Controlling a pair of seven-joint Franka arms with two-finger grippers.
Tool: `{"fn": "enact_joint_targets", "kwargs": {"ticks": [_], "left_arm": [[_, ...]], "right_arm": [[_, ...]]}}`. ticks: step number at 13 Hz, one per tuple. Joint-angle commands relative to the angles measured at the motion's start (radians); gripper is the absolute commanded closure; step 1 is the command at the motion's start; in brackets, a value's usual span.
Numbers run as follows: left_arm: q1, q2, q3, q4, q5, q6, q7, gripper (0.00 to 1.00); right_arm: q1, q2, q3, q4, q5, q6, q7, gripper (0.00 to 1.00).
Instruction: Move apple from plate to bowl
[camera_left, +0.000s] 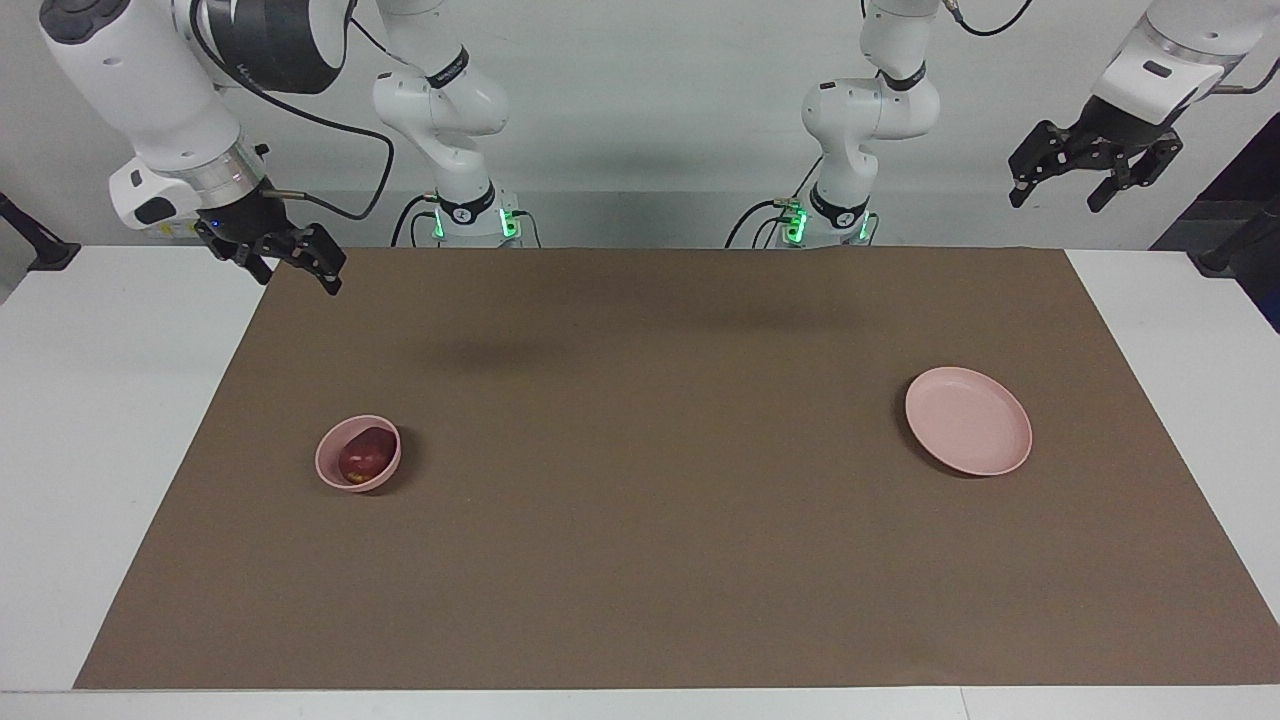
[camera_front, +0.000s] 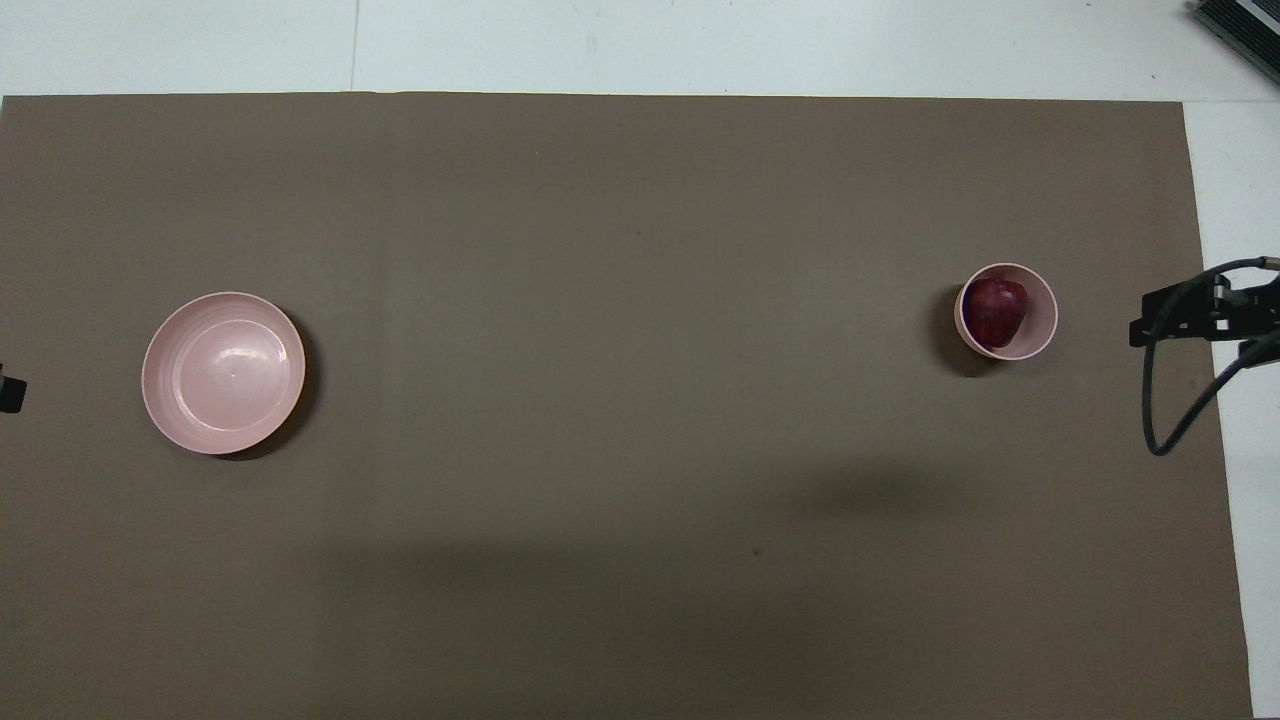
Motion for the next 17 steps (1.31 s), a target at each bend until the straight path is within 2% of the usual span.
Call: {"fn": "enact_joint_targets", "kwargs": {"ticks": [1, 3, 17], "left_arm": [[-0.001, -0.025, 0.007, -0.029, 0.017, 0.015, 0.002, 0.0], [-0.001, -0.025, 0.007, -0.029, 0.017, 0.013, -0.001, 0.0], [-0.001, -0.02, 0.008, -0.022, 0.022, 0.015, 0.001, 0.0]], "right_arm": [[-0.007, 0.014, 0.006, 0.018, -0.015, 0.006, -0.031, 0.0], [-0.01, 0.018, 0.006, 0.018, -0.017, 0.036, -0.051, 0.0], [-0.01, 0.02, 0.006, 0.035, -0.017, 0.025, -0.051, 0.0]]}}
